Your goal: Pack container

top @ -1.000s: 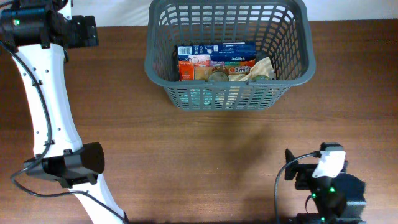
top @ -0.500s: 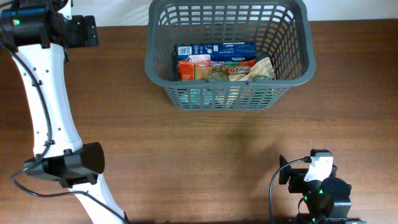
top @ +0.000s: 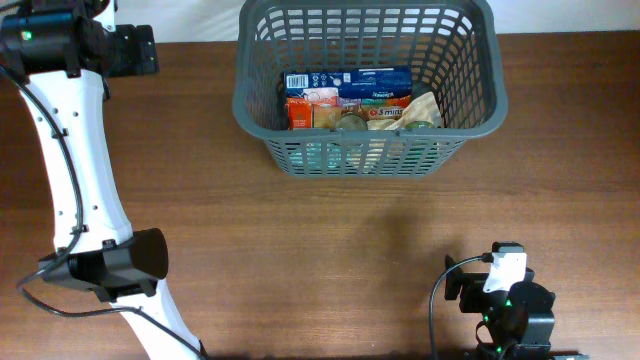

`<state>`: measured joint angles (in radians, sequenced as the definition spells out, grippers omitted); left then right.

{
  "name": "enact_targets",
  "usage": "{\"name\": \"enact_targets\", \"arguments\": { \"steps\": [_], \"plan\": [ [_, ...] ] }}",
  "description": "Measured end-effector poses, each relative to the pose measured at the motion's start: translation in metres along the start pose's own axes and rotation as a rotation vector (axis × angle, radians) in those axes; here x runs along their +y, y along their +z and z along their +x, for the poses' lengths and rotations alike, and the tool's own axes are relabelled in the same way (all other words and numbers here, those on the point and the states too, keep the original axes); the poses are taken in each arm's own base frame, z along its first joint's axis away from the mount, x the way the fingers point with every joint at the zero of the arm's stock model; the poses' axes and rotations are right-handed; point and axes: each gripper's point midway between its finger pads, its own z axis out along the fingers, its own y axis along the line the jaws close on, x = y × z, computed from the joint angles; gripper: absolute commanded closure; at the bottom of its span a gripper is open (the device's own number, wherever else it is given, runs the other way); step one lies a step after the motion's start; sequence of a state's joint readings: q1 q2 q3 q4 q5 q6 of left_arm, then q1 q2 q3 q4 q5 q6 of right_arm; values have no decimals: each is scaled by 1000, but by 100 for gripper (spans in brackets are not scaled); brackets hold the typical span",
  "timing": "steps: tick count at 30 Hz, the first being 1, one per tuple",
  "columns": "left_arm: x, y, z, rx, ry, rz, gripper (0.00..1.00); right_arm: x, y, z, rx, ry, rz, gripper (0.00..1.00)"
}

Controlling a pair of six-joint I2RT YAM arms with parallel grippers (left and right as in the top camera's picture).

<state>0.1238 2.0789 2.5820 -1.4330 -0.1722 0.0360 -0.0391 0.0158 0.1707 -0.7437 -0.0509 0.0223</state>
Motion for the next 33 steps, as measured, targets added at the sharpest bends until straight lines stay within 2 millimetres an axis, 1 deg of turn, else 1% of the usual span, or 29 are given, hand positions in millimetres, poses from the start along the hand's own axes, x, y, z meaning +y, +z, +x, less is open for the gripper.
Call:
{"name": "enact_targets", "arguments": {
  "steps": [16, 19, 23, 26, 28, 30, 33],
  "plan": [
    [0, 0, 0, 0, 0, 0, 1, 0, 0, 0, 0, 0, 0, 1],
    [-5, -1, -1, -3, 8, 6, 1, 0, 0, 0, 0, 0, 0, 2],
    [-25, -12, 3, -8, 45, 34, 1, 0, 0, 0, 0, 1, 0, 1],
    [-43, -32, 18, -1, 86, 63, 1, 0, 0, 0, 0, 1, 0, 1],
    [-51, -49, 39, 18, 114, 83, 1, 0, 0, 0, 0, 0, 0, 1],
    [-53, -65, 63, 30, 132, 93, 1, 0, 0, 0, 0, 0, 0, 1],
    [-55, -81, 81, -50, 130, 108, 1, 0, 0, 0, -1, 0, 0, 1]
  ]
}}
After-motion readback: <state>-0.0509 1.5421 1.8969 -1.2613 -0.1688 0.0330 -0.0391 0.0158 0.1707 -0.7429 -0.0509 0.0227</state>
